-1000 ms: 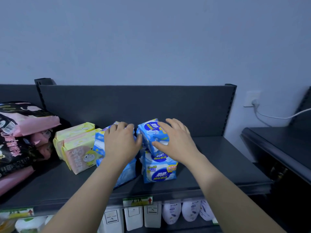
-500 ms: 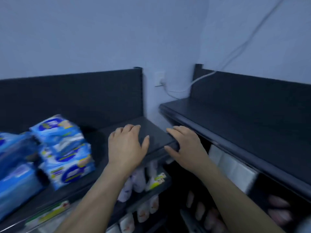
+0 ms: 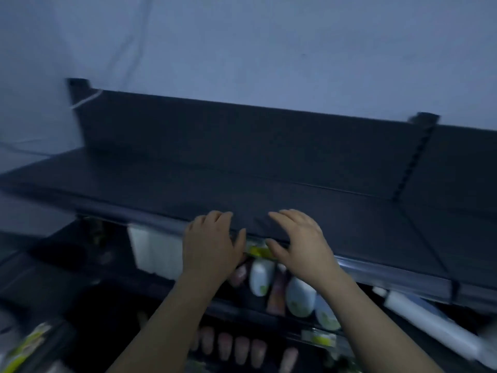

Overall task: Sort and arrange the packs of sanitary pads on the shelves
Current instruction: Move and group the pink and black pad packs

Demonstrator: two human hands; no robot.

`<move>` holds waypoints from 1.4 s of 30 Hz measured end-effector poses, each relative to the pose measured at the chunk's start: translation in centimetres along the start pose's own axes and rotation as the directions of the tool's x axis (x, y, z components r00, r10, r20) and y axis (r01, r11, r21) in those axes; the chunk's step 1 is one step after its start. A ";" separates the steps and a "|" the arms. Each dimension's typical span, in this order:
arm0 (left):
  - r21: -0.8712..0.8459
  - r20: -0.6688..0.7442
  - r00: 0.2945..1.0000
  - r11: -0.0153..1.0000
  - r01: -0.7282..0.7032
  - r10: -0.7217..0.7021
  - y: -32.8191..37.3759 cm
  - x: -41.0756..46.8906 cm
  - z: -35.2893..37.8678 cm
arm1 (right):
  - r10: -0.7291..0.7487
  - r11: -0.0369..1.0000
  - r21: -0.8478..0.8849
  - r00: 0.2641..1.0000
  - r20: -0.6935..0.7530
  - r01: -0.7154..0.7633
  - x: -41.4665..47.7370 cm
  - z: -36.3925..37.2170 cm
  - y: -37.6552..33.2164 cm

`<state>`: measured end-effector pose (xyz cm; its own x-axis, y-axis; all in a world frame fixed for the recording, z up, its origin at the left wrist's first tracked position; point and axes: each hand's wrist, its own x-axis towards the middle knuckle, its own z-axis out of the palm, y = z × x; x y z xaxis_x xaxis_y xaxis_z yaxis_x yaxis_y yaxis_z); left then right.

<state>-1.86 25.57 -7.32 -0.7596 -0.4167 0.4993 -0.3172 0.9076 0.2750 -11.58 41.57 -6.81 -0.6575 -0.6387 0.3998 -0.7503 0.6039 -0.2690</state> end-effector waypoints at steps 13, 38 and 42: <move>-0.297 0.115 0.903 0.882 -0.367 0.415 22.0 3.6 11.1 | 0.483 0.842 -0.171 0.856 -0.183 -0.512 -10.6 -9.2 19.2; -0.565 0.148 0.561 0.535 -0.628 0.814 54.9 1.6 16.6 | 0.746 0.395 -0.172 0.425 -0.513 -0.902 -27.5 -24.3 37.7; -0.543 0.182 0.588 0.579 -0.608 0.788 60.8 0.5 17.4 | 0.742 0.412 -0.193 0.451 -0.497 -0.890 -30.4 -27.8 42.8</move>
<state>-31.39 81.42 -4.68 -0.7998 0.4799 0.3606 0.5868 0.7515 0.3016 -21.78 100.10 -6.16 -0.8183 0.3967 0.4159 0.2895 0.9096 -0.2981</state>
